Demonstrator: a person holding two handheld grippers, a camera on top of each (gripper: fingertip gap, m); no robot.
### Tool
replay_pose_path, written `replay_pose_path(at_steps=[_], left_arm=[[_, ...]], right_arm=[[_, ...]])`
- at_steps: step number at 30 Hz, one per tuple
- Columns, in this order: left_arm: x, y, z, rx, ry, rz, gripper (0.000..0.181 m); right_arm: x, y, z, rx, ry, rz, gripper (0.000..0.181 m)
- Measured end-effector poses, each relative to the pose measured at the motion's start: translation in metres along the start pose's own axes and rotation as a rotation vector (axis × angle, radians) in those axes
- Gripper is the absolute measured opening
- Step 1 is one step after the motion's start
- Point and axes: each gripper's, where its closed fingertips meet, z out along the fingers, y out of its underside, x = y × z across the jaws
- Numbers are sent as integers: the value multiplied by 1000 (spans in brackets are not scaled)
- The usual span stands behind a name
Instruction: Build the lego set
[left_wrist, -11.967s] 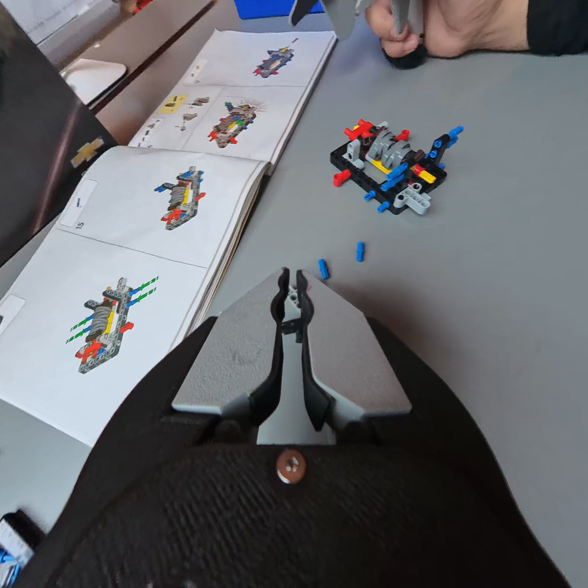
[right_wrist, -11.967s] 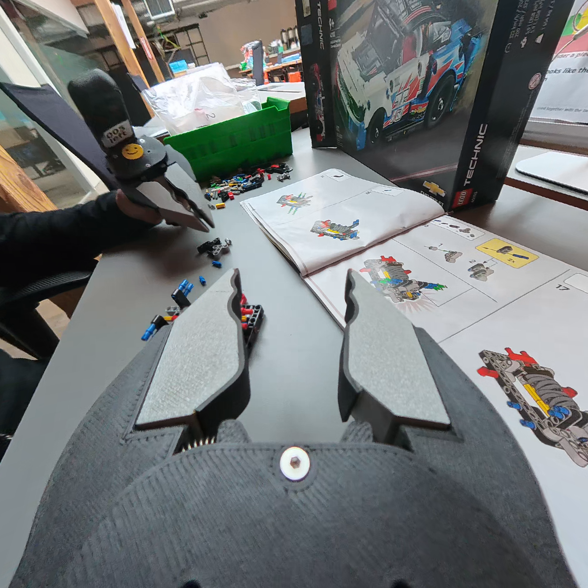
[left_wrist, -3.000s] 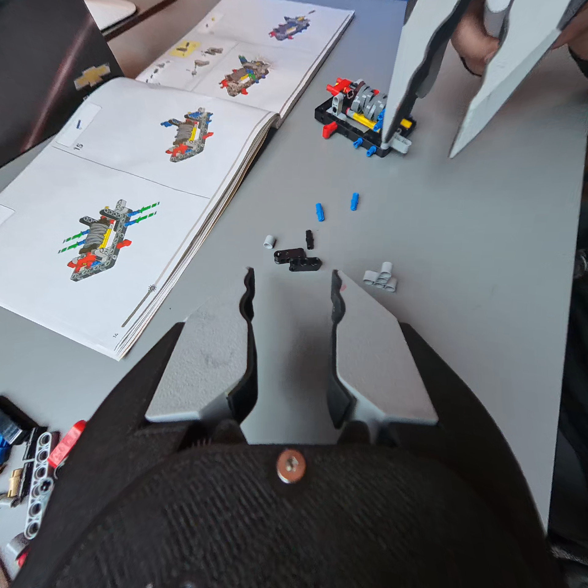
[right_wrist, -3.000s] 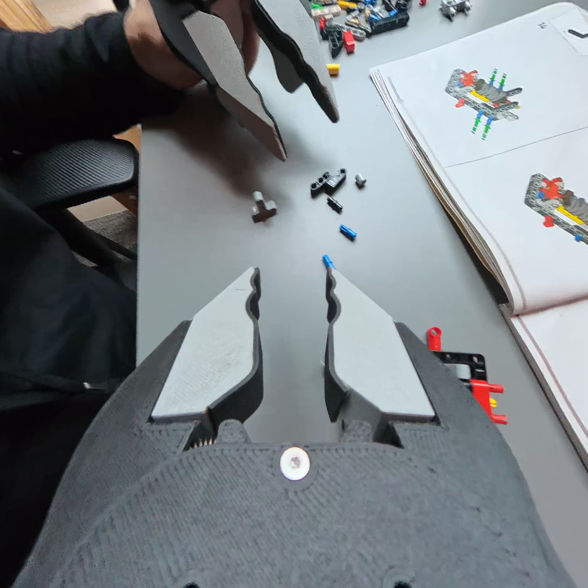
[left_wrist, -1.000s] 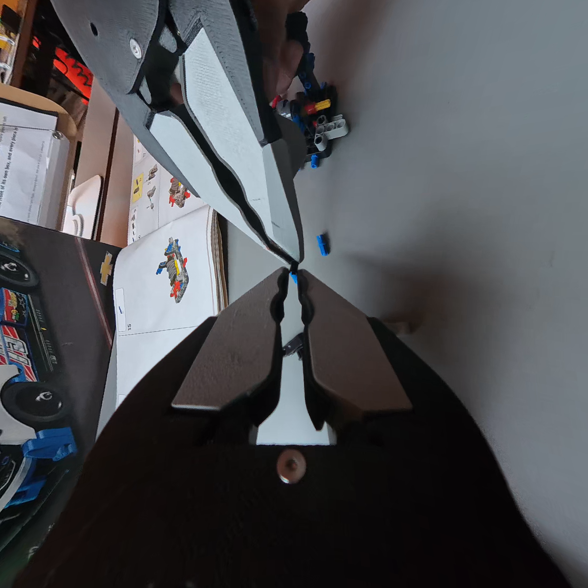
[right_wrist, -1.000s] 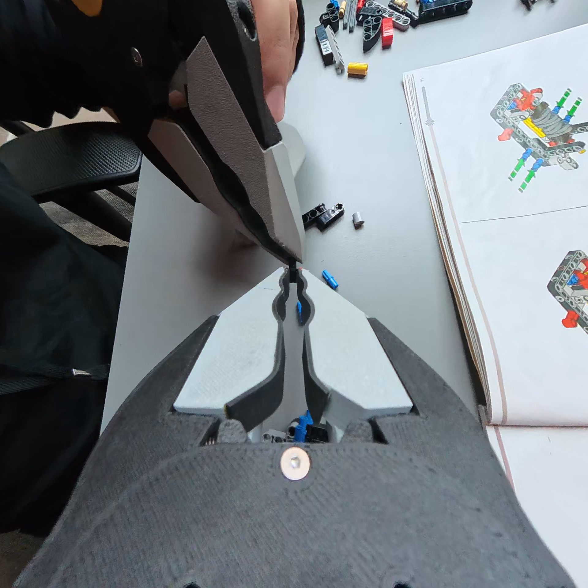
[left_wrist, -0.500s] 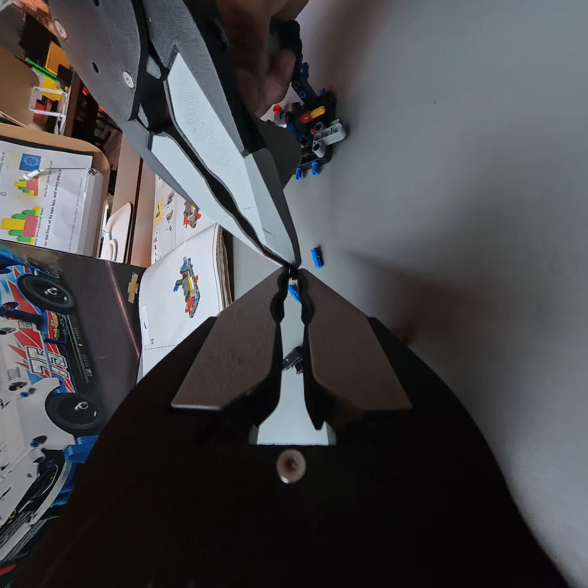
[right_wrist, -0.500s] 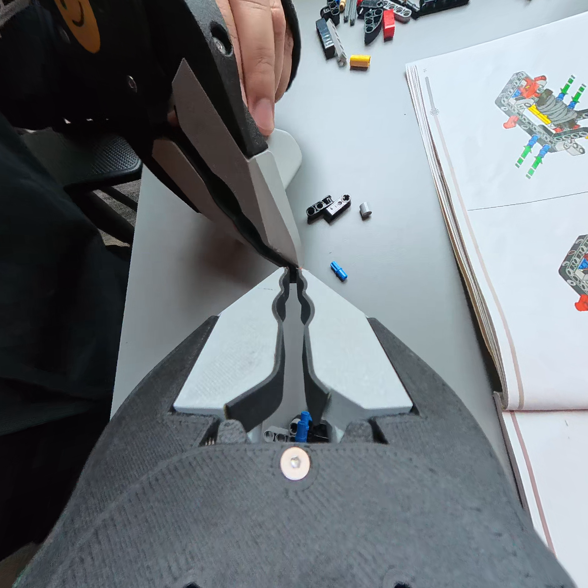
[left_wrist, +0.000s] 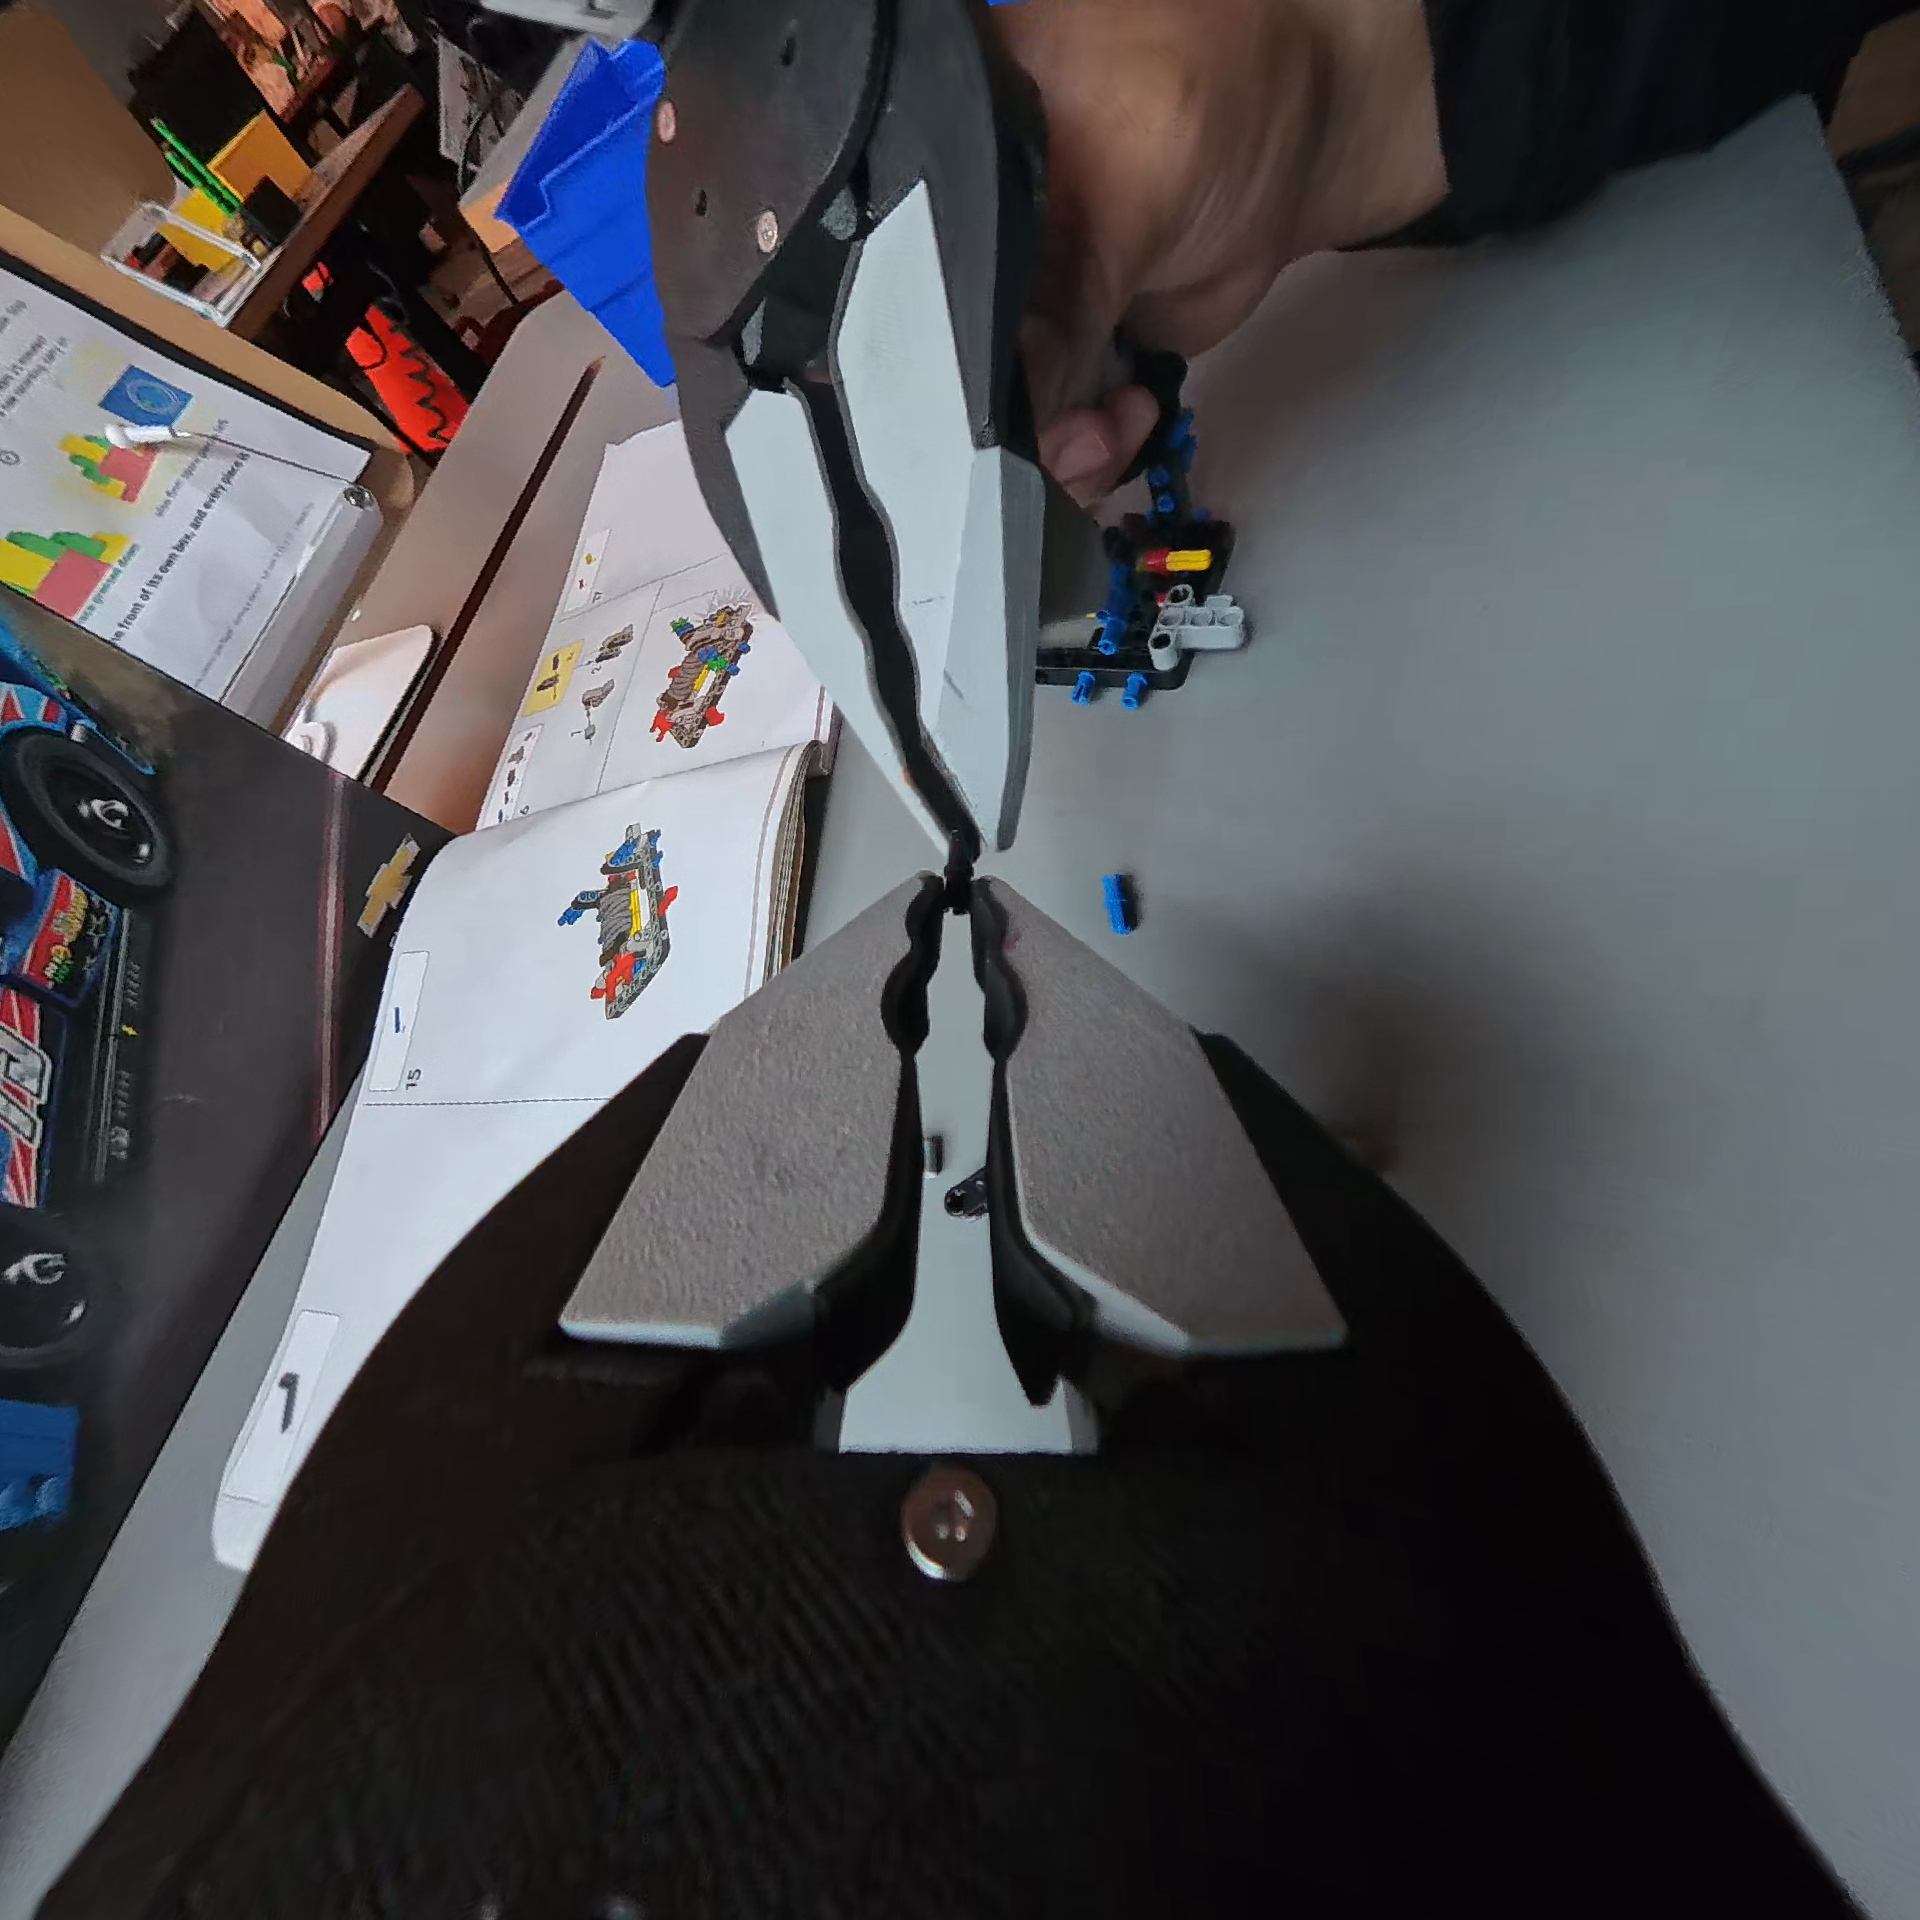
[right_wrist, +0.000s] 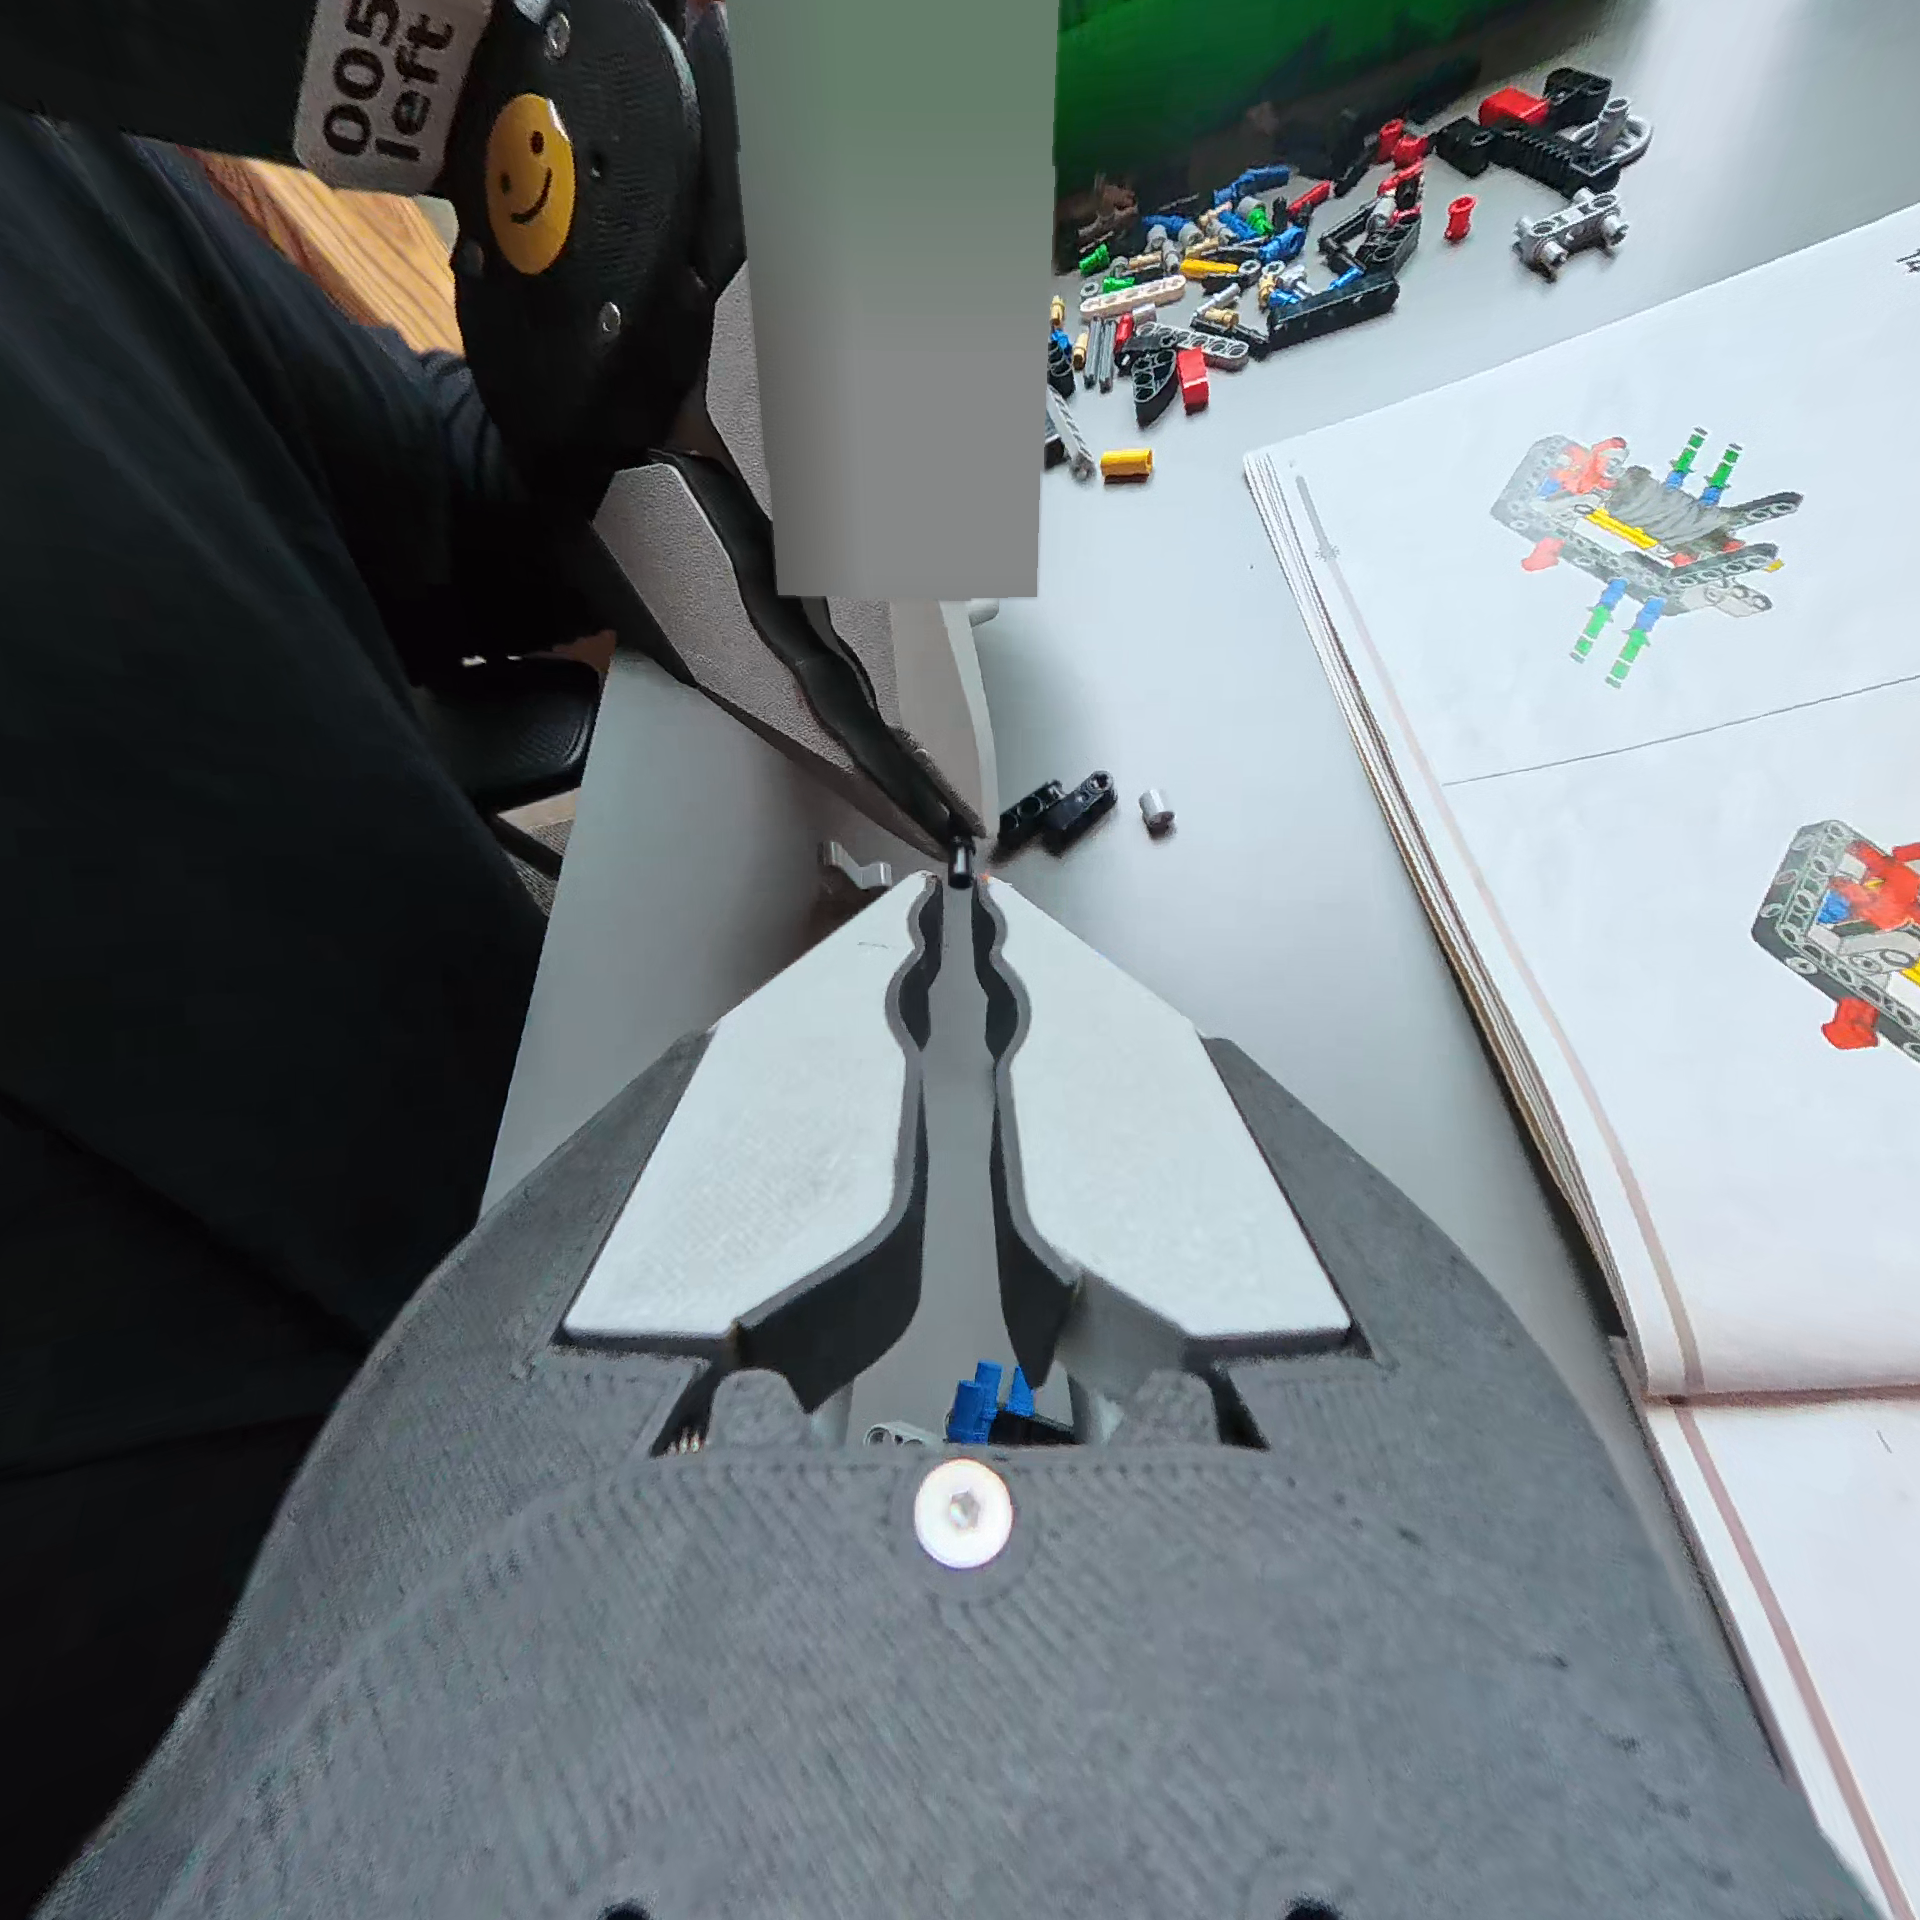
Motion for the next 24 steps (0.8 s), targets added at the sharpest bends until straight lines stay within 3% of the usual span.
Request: replay_pose_path(at_steps=[6, 20, 24], left_arm=[[-2, 3, 1, -3, 9, -27, 3], [-20, 11, -12, 8, -65, -98, 3], [-7, 5, -15, 78, 71, -228, 2]], right_arm=[[4, 3, 2, 9, -14, 30, 6], [20, -18, -31, 125, 185, -151, 18], [1, -19, -33, 150, 155, -143, 20]])
